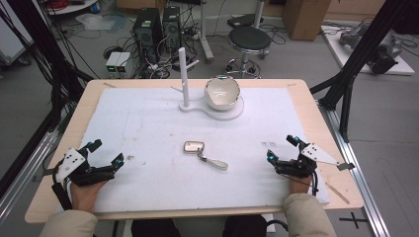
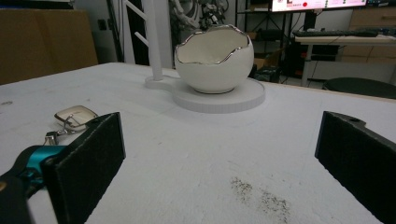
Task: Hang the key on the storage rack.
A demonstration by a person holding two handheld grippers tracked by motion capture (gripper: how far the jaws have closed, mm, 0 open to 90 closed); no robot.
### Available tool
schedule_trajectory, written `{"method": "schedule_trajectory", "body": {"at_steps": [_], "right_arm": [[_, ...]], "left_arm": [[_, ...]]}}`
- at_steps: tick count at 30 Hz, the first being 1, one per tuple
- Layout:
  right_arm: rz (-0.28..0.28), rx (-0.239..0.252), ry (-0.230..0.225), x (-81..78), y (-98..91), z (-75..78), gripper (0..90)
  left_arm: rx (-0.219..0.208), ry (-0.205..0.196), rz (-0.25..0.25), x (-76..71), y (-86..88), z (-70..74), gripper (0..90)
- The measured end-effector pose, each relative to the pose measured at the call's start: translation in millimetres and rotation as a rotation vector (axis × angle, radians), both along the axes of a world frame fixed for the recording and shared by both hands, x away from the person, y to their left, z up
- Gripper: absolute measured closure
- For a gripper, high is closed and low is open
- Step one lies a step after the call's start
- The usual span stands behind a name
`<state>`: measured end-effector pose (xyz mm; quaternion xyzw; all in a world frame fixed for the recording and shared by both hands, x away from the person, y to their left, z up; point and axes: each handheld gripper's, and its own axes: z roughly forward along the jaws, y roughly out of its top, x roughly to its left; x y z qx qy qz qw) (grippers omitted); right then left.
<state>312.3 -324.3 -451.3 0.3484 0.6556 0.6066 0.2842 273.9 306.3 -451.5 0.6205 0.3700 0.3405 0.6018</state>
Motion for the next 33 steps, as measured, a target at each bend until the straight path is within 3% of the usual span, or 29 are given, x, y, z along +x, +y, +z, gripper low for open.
{"method": "schedule_trajectory", "body": {"at_steps": [14, 17, 19, 21, 22, 25, 26, 28, 33], "right_arm": [[-0.001, 0.014, 0.010, -0.1, -0.4, 0.2, 0.7], [-0.003, 0.011, 0.005, 0.3, -0.3, 0.0, 0.7], [-0.001, 0.011, 0.011, 0.5, -0.4, 0.1, 0.7], [-0.002, 0.007, 0.009, 0.6, -0.6, 0.2, 0.7], [-0.001, 0.008, 0.011, 0.2, -0.1, 0.1, 0.7], [-0.001, 0.011, 0.019, -0.2, -0.2, 0.3, 0.7], [0.000, 0.005, 0.007, 0.7, -0.6, 0.2, 0.7], [0.001, 0.008, 0.010, 0.2, 0.0, 0.1, 0.7], [0.001, 0.004, 0.007, 0.2, -0.1, 0.2, 0.7]], "left_arm": [[-0.017, 0.013, -0.014, 1.6, 2.0, 0.6, 3.9], [-0.077, 0.020, -0.052, 5.6, 6.2, 3.6, 3.1], [-0.083, 0.020, -0.064, 7.3, 6.6, 7.1, 2.0], [-0.057, 0.007, -0.110, 13.3, 5.4, 23.7, 2.0], [-0.057, 0.007, -0.110, 13.3, 5.4, 23.7, 2.0], [0.024, 0.009, -0.170, 24.7, 0.1, 49.1, 2.0], [0.024, 0.009, -0.170, 24.7, 0.1, 49.1, 2.0], [0.059, 0.018, -0.210, 33.6, -4.9, 64.9, 1.7], [0.109, 0.030, -0.250, 43.8, -14.0, 80.6, 1.7]]}}
